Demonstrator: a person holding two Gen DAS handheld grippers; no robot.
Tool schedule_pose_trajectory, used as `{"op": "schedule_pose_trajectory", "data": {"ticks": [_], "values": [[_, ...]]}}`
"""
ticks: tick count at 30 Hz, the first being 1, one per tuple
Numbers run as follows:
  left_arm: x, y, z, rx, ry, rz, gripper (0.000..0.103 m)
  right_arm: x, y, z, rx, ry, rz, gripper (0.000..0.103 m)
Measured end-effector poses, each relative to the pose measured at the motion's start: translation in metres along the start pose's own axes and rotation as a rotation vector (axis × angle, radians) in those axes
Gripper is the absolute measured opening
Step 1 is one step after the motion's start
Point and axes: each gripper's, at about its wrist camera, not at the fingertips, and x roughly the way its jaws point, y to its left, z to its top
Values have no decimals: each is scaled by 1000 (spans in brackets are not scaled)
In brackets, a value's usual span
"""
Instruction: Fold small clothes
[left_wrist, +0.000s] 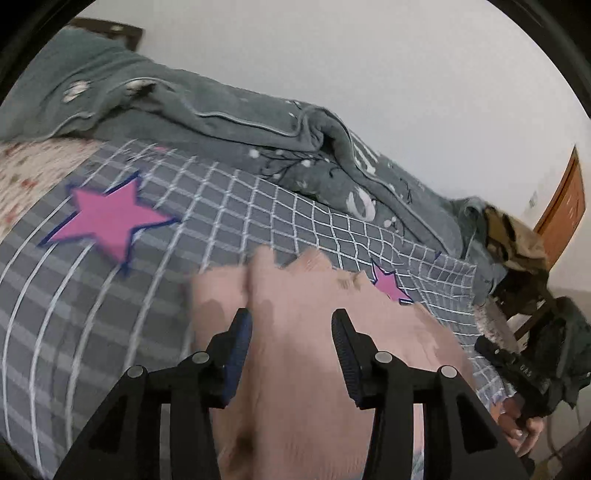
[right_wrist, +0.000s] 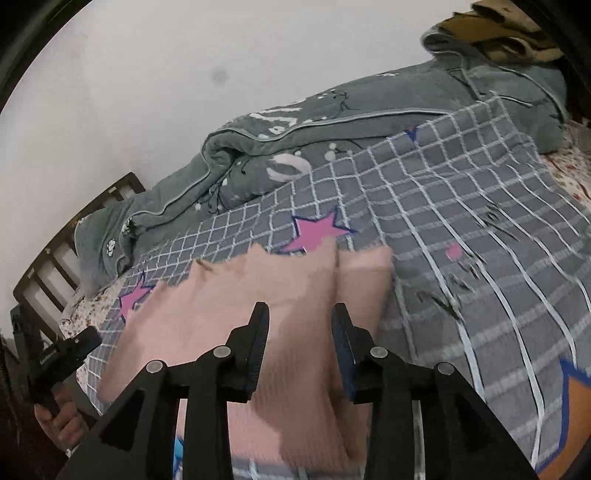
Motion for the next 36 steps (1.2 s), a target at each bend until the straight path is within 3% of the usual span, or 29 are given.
{"op": "schedule_pose_trajectory", "data": {"ticks": [4,7,10,13,19,25,30,36], "values": [[46,-9,12,26,64,78,42,28,3,21,-14,20,-63,35],[69,-4,4,36,104,139,40,43,-6,17,-14,24,-100,35],[79,1,-1,28,140,159,13,62,-18,8,-14,75,-137,35],[77,12,-1,-19,122,145,7,67,-20,7,-22,84,-132,35],[59,20,-9,-40,91,145,7,74,-7,3,-57,102,-109,35],[43,25,-16,-57,81,129,10,60,4,-3,-93,59,-90,35],[44,23,-17,-43,80,130,11,75,9,-13,-155,102,-180,33],[32,23,-20,-47,49,115,22,66,10,-14,-170,72,-197,32]]}}
